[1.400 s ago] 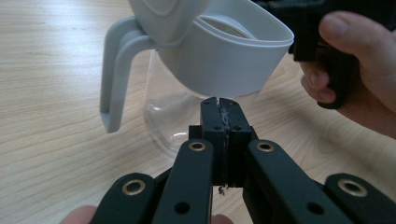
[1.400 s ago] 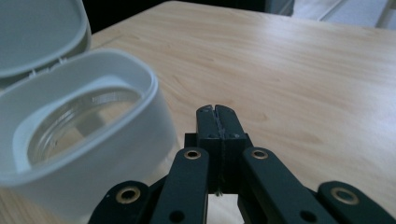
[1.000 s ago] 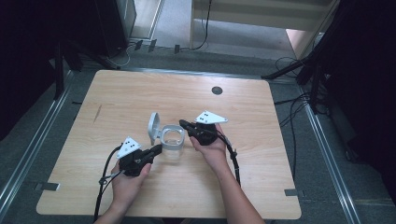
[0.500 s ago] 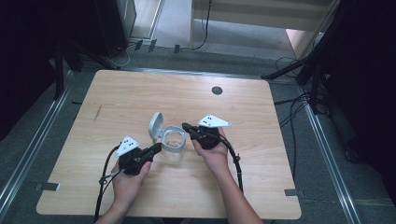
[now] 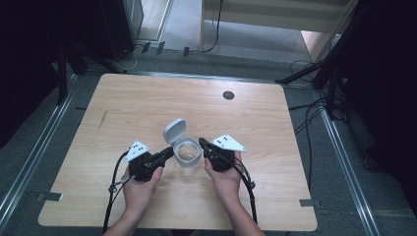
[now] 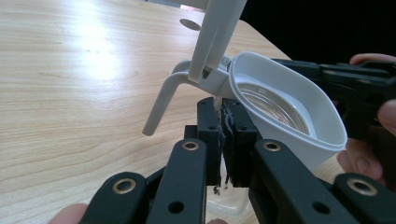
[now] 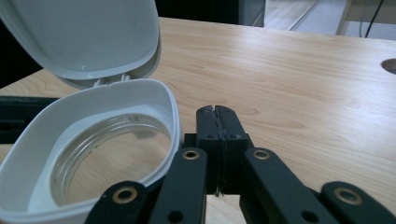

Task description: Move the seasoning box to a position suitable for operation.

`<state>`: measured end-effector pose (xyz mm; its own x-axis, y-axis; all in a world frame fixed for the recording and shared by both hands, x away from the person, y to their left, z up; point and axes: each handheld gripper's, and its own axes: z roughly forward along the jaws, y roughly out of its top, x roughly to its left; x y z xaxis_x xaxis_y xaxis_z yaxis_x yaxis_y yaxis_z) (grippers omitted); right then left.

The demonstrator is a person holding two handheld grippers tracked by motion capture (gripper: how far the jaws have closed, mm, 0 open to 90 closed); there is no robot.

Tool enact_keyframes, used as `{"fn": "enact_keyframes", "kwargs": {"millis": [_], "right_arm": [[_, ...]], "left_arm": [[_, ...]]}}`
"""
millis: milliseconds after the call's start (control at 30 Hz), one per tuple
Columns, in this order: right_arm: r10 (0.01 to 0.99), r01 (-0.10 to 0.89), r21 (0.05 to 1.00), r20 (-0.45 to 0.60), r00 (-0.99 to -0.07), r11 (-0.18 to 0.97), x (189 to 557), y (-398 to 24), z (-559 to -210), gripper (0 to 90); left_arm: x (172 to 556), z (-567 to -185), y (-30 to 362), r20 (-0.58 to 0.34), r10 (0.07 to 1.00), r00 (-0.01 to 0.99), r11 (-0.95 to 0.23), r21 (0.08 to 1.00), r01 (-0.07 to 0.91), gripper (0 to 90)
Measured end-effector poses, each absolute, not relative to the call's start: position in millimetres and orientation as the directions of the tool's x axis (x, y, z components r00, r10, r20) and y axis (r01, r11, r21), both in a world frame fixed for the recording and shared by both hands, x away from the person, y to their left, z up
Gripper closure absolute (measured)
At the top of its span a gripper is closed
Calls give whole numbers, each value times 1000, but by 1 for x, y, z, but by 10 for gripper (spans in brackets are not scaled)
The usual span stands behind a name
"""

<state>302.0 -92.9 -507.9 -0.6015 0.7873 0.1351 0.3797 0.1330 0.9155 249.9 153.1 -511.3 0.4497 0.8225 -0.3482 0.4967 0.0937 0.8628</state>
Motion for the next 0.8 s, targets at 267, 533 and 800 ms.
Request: {"fn": "enact_keyframes", "kwargs": {"millis": [267,533,800], "right_arm": [[754,373,915,137,-643,152,289,-104,-508,900],[742,373,915,142,-655,155,283,-106,-509,900],[726,371,915,147,-672,158,275,-103,-509,900]], "left_arm": [[233,-513,146,-313,820,478,35,863,505,899],[236,-517,144,-317,825,469,39,858,512,900],[247,-515,152,-339,828,448,67,852,520,895]]}}
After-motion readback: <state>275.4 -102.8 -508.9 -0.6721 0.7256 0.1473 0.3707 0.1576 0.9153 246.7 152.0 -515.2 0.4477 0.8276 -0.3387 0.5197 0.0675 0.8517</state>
